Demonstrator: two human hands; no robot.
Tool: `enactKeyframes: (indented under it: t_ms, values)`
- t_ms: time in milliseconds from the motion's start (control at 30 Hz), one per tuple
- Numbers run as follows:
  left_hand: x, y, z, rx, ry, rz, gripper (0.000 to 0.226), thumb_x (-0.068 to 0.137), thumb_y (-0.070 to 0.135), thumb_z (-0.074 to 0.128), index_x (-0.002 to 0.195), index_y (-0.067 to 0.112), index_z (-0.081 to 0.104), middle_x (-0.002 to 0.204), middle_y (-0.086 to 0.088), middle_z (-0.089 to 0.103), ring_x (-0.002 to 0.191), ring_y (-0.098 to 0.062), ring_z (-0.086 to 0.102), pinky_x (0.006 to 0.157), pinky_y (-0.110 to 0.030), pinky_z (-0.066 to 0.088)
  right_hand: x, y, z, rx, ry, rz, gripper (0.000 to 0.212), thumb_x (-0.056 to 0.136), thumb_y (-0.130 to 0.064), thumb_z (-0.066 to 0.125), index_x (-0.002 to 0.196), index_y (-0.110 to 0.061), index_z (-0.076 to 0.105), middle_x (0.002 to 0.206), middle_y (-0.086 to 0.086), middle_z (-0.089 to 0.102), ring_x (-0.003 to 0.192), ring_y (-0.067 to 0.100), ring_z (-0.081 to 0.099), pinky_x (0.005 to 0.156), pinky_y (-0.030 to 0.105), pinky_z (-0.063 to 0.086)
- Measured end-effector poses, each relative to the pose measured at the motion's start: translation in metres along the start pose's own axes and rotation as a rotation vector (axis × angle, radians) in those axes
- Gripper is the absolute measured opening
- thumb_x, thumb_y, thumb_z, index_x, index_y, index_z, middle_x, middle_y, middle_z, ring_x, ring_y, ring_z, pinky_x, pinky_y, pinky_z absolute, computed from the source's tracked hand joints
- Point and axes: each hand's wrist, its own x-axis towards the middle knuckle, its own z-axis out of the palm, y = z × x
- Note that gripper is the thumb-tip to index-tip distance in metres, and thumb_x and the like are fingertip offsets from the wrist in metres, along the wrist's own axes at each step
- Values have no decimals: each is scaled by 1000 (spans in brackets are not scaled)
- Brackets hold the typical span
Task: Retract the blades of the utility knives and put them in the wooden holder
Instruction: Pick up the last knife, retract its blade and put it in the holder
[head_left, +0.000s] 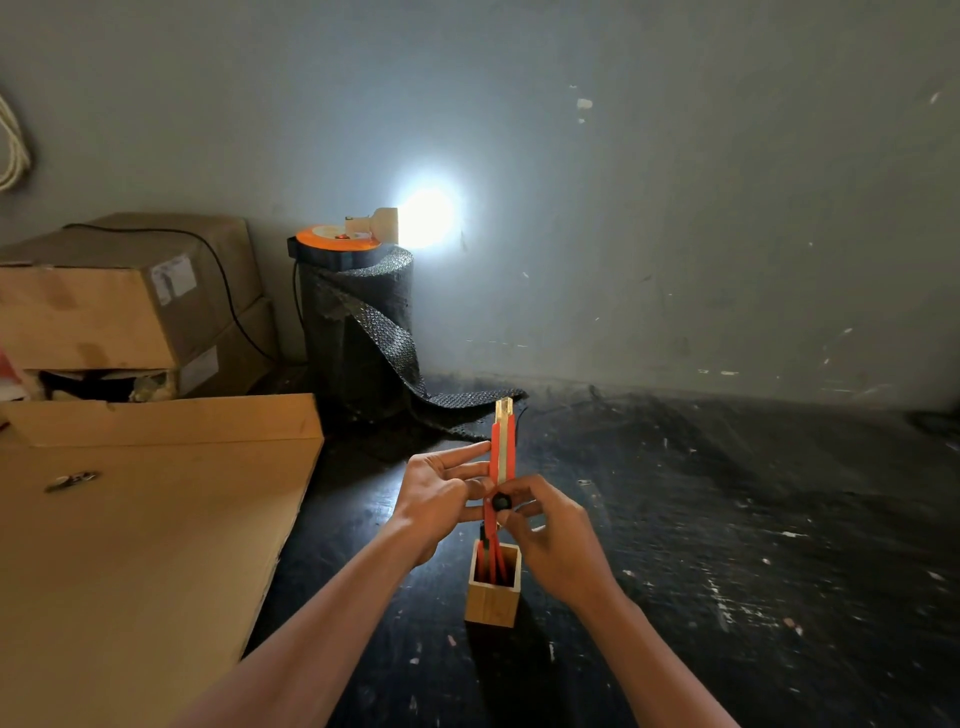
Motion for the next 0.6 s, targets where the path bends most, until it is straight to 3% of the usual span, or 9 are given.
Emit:
enactKeyframes:
  t_ms: [100, 267, 367, 500, 600]
  values:
    - [2, -11, -2, -11, -15, -11, 44, 89, -14, 66, 123, 14, 71, 102, -9, 82, 92, -27, 80, 72, -42, 66, 3, 3, 2, 78, -1, 32, 24, 93, -18, 72, 110, -30, 61, 103, -16, 68, 91, -9, 65, 70, 8, 54]
    - [6, -38, -4, -6, -72, -41, 45, 87, -18, 65, 120, 12, 72, 105, -14, 81, 95, -35, 78, 76, -46, 66, 16, 10, 3, 267, 49, 121, 40, 94, -17, 70, 129, -26, 53, 99, 0, 76, 86, 10, 76, 71, 33, 65]
    - [14, -56, -3, 21, -70, -52, 47, 85, -22, 61, 119, 9, 73, 102, -15, 81, 92, -34, 79, 79, -49, 65, 26, 22, 5, 269, 69, 142, 29, 94, -11, 69, 119, -23, 63, 92, 1, 77, 81, 19, 77, 70, 44, 65]
    - [32, -87, -12, 180, 45, -69, 36, 90, -11, 66, 123, 3, 70, 101, -9, 80, 90, -21, 79, 77, -35, 65, 41, 48, 15, 204, 56, 222, 13, 92, -13, 72, 104, -17, 68, 91, 2, 76, 83, 16, 75, 75, 46, 65]
    - [42, -115, -21, 406, 104, -75, 42, 89, -1, 72, 129, 10, 68, 119, -12, 76, 108, -21, 73, 93, -39, 62, 49, 68, 26, 144, 45, 267, 10, 92, -16, 73, 100, -17, 67, 91, 0, 74, 85, 14, 73, 76, 41, 64]
